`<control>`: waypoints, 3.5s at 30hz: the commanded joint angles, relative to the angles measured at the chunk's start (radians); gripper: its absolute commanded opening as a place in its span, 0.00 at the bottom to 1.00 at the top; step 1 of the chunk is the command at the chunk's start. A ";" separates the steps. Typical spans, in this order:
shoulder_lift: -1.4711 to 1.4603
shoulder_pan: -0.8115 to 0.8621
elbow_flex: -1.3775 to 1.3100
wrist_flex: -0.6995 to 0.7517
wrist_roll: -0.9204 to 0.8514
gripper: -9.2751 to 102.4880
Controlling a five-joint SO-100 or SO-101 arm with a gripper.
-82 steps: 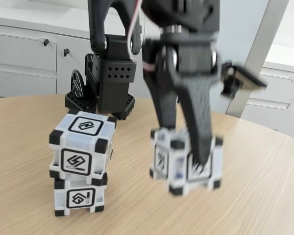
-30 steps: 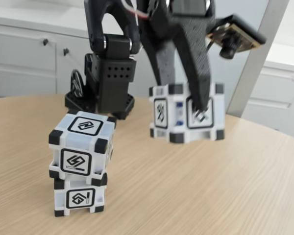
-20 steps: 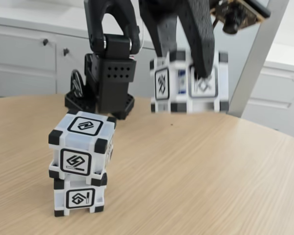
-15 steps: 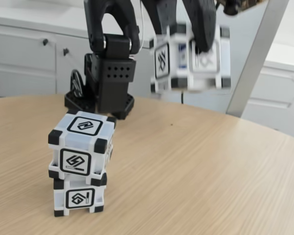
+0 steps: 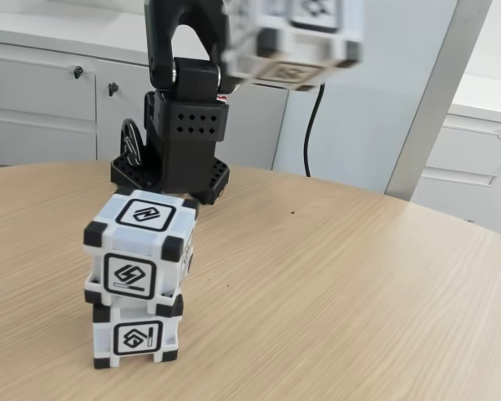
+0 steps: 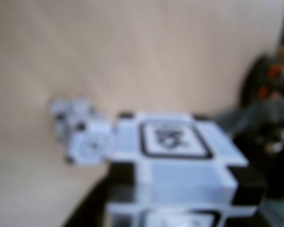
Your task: Stack cubes from left to right.
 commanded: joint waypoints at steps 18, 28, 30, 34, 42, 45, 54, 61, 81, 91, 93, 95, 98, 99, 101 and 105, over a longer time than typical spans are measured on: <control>-0.009 0.272 -0.017 0.003 -0.137 0.22; -0.008 0.272 0.103 0.000 -0.149 0.22; -0.008 0.272 0.106 -0.008 -0.144 0.21; -0.009 0.272 0.109 -0.078 -0.120 0.21; -0.101 0.273 0.195 -0.106 -0.160 0.22; -0.118 0.273 0.199 -0.133 -0.153 0.21; -0.121 0.273 0.215 -0.175 -0.153 0.22; -0.118 0.273 0.279 -0.176 -0.178 0.21; -0.120 0.273 0.334 -0.176 -0.186 0.22; -0.100 0.273 0.328 -0.175 -0.183 0.32; -0.100 0.273 0.321 -0.164 -0.187 0.34; -0.100 0.273 0.319 -0.163 -0.186 0.37; -0.098 0.273 0.319 -0.163 -0.189 0.40; -0.098 0.273 0.318 -0.163 -0.189 0.41; -0.098 0.273 0.318 -0.161 -0.183 0.44; -0.095 0.267 0.316 -0.160 -0.156 0.44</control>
